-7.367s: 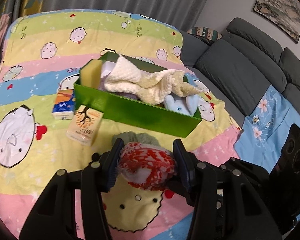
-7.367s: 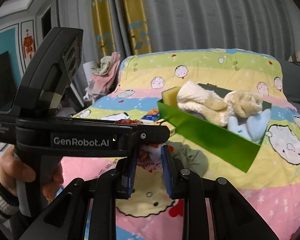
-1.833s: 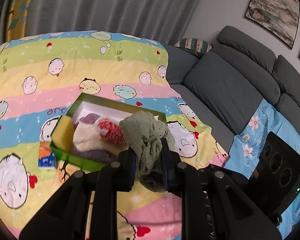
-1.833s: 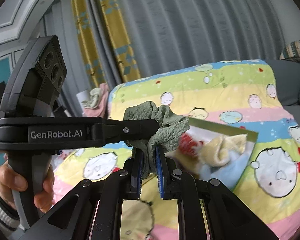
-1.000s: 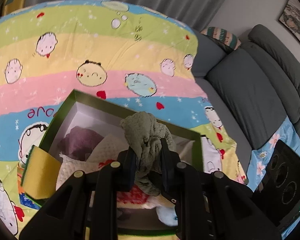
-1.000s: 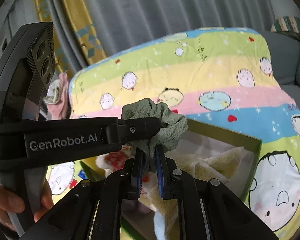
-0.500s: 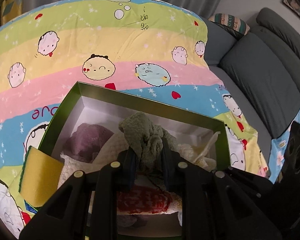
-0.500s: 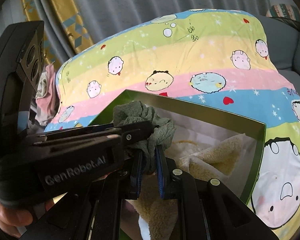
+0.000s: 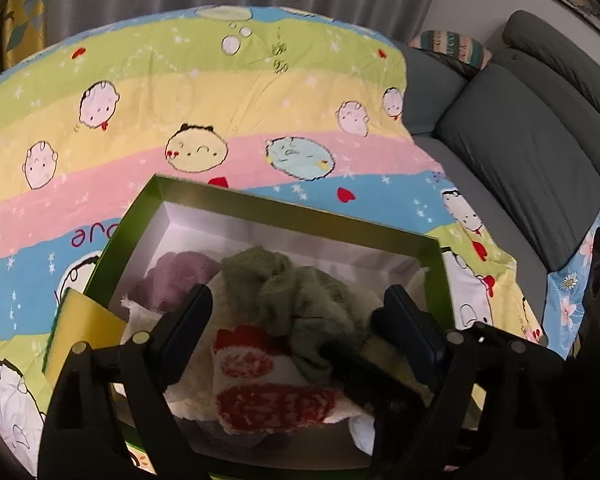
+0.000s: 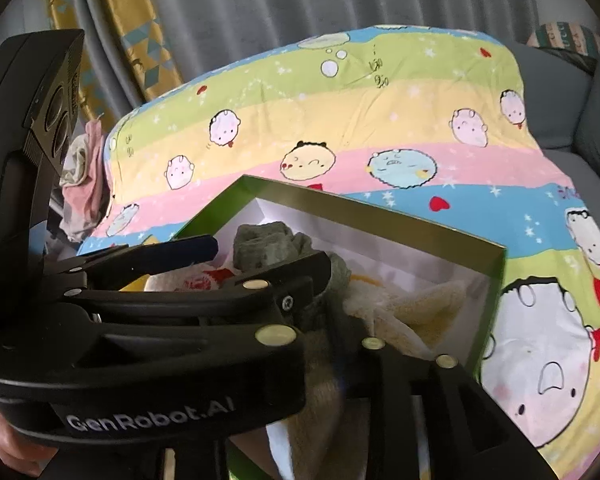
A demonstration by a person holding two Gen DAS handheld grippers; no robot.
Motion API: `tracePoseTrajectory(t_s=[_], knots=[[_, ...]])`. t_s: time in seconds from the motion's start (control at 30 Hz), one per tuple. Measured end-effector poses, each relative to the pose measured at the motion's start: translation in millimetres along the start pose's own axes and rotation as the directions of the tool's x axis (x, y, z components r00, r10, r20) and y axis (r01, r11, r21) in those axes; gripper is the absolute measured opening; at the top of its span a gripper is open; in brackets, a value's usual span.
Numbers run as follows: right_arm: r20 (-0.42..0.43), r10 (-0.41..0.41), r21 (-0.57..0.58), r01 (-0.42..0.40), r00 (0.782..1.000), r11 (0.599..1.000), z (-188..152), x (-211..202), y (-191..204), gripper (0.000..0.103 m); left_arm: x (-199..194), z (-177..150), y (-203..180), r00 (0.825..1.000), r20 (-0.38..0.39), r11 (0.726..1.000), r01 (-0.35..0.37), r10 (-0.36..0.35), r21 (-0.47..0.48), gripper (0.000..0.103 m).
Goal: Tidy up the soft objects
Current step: 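Raise both open grippers out of the green box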
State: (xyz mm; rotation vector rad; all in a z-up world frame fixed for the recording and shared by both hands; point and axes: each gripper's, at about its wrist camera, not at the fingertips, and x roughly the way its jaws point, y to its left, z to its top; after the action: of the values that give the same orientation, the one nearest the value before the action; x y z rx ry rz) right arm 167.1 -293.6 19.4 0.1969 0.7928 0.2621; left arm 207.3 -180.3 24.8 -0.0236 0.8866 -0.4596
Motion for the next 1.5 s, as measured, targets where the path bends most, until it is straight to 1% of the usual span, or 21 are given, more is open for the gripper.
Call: tracePoseTrajectory(t_s=[0.03, 0.07, 0.1, 0.17, 0.23, 0.33, 0.4, 0.53, 0.67, 0.77, 0.9, 0.97, 1.0, 1.03, 1.07, 1.2, 1.33, 1.43, 1.5], knots=[[0.007, -0.004, 0.002, 0.004, 1.0, 1.0, -1, -4, -1, 0.046, -3, 0, -2, 1.0, 0.007, 1.0, -0.005, 0.005, 0.009, 0.088], [0.014, -0.006, 0.005, 0.006, 1.0, 1.0, -3, -7, -1, 0.048, -6, -1, -5, 1.0, 0.017, 1.0, -0.015, 0.015, 0.019, 0.09], [0.02, -0.006, 0.007, 0.006, 1.0, 1.0, -5, -11, -2, 0.05, -8, -1, -7, 0.999, 0.026, 0.999, -0.023, 0.022, 0.03, 0.096], [0.04, -0.012, 0.011, 0.012, 0.999, 1.0, -9, -20, -3, 0.054, -16, -3, -12, 0.998, 0.055, 0.998, -0.037, 0.034, 0.056, 0.102], [0.061, -0.022, 0.019, 0.021, 0.998, 1.0, -13, -30, -4, 0.064, -23, -5, -14, 0.996, 0.08, 0.997, -0.045, 0.039, 0.069, 0.102], [0.104, -0.013, 0.041, 0.008, 0.994, 0.999, -19, -46, -8, 0.07, -34, -7, -19, 0.994, 0.104, 0.995, -0.047, 0.038, 0.084, 0.102], [0.129, -0.011, 0.062, 0.003, 0.992, 0.998, -23, -59, -10, 0.072, -43, -9, -21, 0.992, 0.121, 0.995, -0.048, 0.038, 0.086, 0.102], [0.163, -0.002, 0.068, -0.01, 0.987, 0.998, -30, -79, -9, 0.072, -61, -16, -25, 0.985, 0.168, 0.995, -0.041, 0.026, 0.09, 0.102], [0.191, 0.002, 0.06, -0.014, 0.982, 0.998, -39, -98, -5, 0.073, -79, -25, -30, 0.982, 0.187, 0.995, -0.02, 0.001, 0.101, 0.102], [0.211, -0.02, 0.042, 0.011, 0.977, 0.999, -48, -112, 3, 0.073, -93, -34, -37, 0.98, 0.201, 0.993, -0.01, -0.014, 0.116, 0.102], [0.236, -0.051, 0.019, 0.047, 0.971, 0.999, -58, -129, 14, 0.075, -115, -48, -44, 0.972, 0.234, 0.99, 0.004, -0.037, 0.14, 0.102], [0.246, -0.079, 0.016, 0.077, 0.966, 0.997, -62, -136, 20, 0.077, -124, -53, -45, 0.969, 0.244, 0.989, 0.009, -0.044, 0.144, 0.102], [0.252, -0.083, 0.016, 0.082, 0.964, 0.997, -64, -140, 22, 0.08, -131, -56, -46, 0.966, 0.251, 0.989, 0.019, -0.055, 0.146, 0.102], [0.255, -0.084, 0.016, 0.083, 0.963, 0.996, -65, -142, 23, 0.084, -134, -58, -46, 0.965, 0.254, 0.989, 0.025, -0.062, 0.146, 0.102], [0.26, -0.087, 0.018, 0.085, 0.962, 0.996, -66, -145, 26, 0.085, -138, -60, -47, 0.964, 0.258, 0.989, 0.033, -0.07, 0.145, 0.102], [0.269, -0.118, 0.017, 0.118, 0.956, 0.993, -70, -155, 36, 0.086, -150, -68, -44, 0.959, 0.268, 0.99, 0.056, -0.089, 0.129, 0.102], [0.266, -0.132, 0.013, 0.133, 0.955, 0.991, -76, -160, 42, 0.086, -154, -76, -36, 0.961, 0.257, 0.991, 0.078, -0.103, 0.107, 0.102], [0.258, -0.128, 0.016, 0.128, 0.958, 0.992, -85, -160, 44, 0.086, -154, -90, -28, 0.961, 0.252, 0.992, 0.097, -0.115, 0.084, 0.102], [0.236, -0.118, 0.016, 0.117, 0.965, 0.993, -94, -157, 45, 0.086, -152, -105, -23, 0.962, 0.239, 0.99, 0.118, -0.132, 0.072, 0.102]])
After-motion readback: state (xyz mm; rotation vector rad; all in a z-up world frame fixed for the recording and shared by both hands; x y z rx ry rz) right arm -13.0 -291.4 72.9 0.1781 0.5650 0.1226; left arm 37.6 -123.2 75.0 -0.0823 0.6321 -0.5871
